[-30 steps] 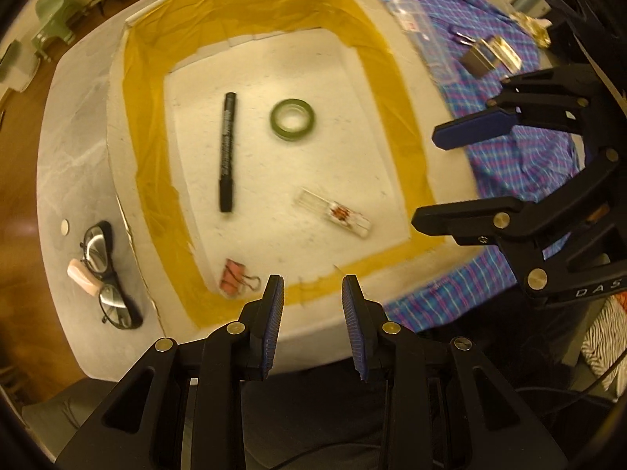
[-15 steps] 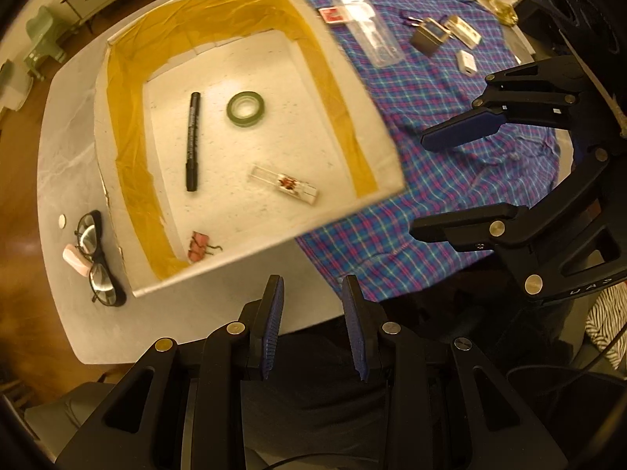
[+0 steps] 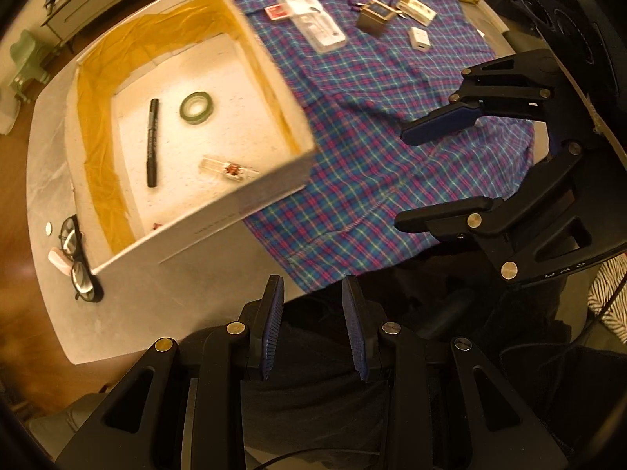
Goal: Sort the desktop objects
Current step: 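Move both tools out of the box back over the plaid cloth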
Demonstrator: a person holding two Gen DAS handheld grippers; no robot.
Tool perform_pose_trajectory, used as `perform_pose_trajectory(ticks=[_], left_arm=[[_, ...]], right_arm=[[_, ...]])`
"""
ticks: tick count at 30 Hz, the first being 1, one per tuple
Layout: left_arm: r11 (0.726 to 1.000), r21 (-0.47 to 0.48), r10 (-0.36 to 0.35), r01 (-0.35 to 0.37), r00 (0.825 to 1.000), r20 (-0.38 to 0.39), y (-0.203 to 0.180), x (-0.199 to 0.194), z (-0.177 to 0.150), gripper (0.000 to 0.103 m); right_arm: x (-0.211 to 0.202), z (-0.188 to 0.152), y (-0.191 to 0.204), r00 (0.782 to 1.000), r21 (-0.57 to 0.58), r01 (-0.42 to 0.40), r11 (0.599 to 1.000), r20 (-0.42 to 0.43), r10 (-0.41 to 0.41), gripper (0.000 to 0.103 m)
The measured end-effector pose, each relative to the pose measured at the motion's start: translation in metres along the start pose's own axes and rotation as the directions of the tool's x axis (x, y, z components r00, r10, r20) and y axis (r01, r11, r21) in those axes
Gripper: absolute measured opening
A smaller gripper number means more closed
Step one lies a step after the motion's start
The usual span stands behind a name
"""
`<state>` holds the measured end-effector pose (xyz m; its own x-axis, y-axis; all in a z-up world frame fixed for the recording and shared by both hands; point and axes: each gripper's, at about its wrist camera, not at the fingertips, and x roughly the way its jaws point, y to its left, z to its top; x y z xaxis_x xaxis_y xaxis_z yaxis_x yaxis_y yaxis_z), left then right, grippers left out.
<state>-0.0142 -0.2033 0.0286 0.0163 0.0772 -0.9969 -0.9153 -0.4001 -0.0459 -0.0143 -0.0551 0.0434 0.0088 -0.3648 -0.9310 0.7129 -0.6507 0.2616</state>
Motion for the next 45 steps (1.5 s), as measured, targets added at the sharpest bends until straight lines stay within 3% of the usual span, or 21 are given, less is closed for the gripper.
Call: perform_pose_trajectory(ticks=[3,13,22,28,34,45], left_arm=[[1.000,0.020,-0.003,0.002,1.000,0.018,-0.011,-0.001,-0.003,0.033],[0.996,0.092,-0.005,-0.001,0.998,0.059,-0.050,0.006,0.001,0.034],[0.993,0.116,-0.040,0.034,0.998,0.048,-0.077,0.025,0.016,0.035],[0.991,0.125,-0.057,0.051,0.997,0.048,-0.094,0.041,0.031,0.035],[0.991,0.112,-0.081,0.070,0.992,0.100,-0.106,0.055,0.058,0.038],[0.990,0.032,-0.144,0.140,0.974,0.177,-0.108,0.087,0.115,0.039]], right_arm=[[-0.003,-0.010,0.004,0.999,-0.024,0.045,0.999,0.024,-0.044,0.062],[-0.002,-0.046,0.000,0.995,-0.041,0.084,0.996,0.055,-0.082,0.062],[0.001,-0.079,-0.026,0.996,0.024,0.052,0.998,0.072,-0.054,0.062],[0.003,-0.102,-0.058,0.996,0.107,0.023,0.994,0.085,-0.033,0.062],[-0.008,-0.124,-0.102,0.988,0.234,0.016,0.972,0.147,-0.052,0.062],[-0.025,-0.149,-0.193,0.954,0.482,0.011,0.876,0.257,-0.153,0.061]])
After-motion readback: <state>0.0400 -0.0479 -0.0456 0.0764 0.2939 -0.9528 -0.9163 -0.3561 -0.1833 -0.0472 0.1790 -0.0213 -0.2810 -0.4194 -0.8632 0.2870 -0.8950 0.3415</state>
